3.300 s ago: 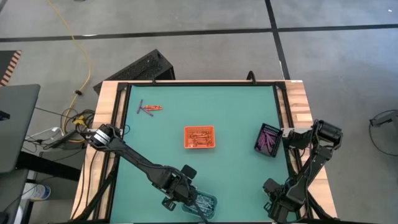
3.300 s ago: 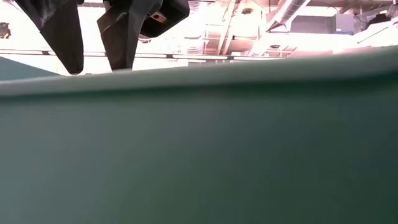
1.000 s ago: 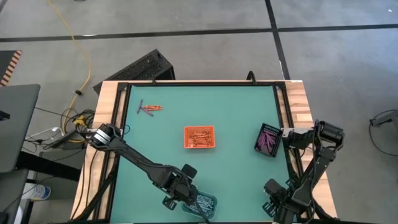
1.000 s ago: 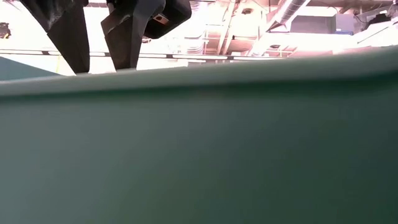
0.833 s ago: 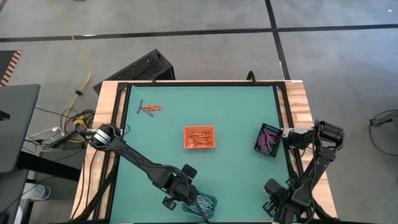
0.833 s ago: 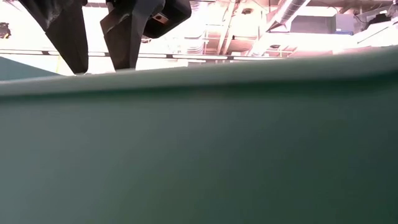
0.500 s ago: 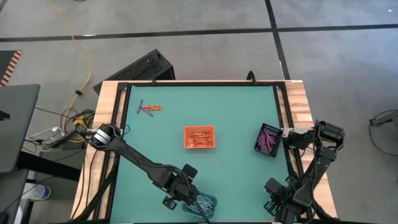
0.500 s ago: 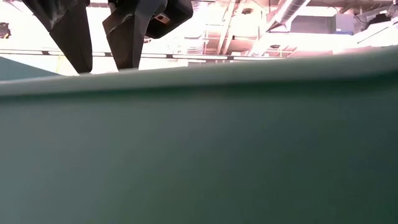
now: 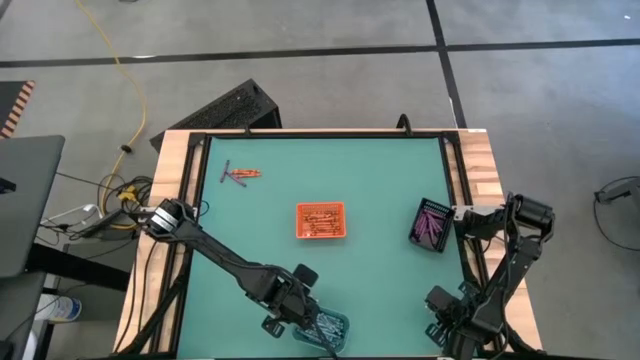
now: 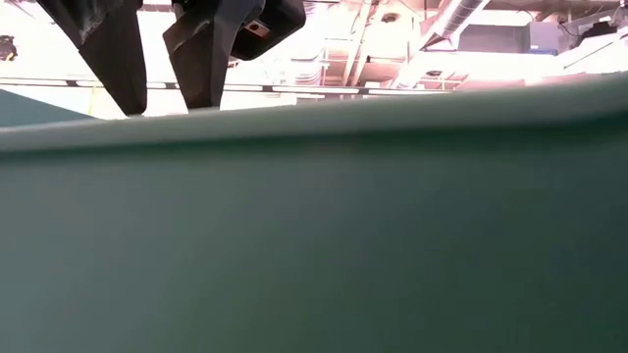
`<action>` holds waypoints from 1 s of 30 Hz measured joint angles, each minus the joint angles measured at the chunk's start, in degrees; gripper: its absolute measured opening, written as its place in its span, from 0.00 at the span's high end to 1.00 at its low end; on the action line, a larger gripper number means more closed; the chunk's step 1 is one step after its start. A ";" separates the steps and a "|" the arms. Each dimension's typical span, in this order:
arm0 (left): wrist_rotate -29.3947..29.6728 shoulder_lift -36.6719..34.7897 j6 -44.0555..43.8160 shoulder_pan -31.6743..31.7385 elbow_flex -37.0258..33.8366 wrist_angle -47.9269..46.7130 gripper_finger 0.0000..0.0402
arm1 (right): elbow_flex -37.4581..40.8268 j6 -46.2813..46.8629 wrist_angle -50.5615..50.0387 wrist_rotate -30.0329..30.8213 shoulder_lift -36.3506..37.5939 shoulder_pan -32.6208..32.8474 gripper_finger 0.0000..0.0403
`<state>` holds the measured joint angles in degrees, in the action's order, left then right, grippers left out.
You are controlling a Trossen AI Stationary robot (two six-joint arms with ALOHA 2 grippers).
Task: Sort crayons
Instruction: Put the orange crayon into the orange bin
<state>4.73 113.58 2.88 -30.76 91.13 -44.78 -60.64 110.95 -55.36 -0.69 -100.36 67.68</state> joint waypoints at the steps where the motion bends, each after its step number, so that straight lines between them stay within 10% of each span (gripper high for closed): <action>1: 0.00 0.00 0.13 0.00 0.00 0.21 0.65 | 0.00 -0.21 -0.10 -0.02 0.00 0.00 0.86; 11: -0.09 0.00 0.73 0.42 0.00 1.18 0.65 | 0.19 2.12 -4.96 -8.27 0.07 0.72 0.86; 30: -0.98 0.00 0.27 0.60 0.00 1.01 0.65 | -0.57 3.29 -3.61 -4.38 0.37 -1.06 0.86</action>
<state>3.75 113.58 3.14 -30.16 91.13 -43.77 -61.21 114.24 -58.98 -5.08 -99.98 66.62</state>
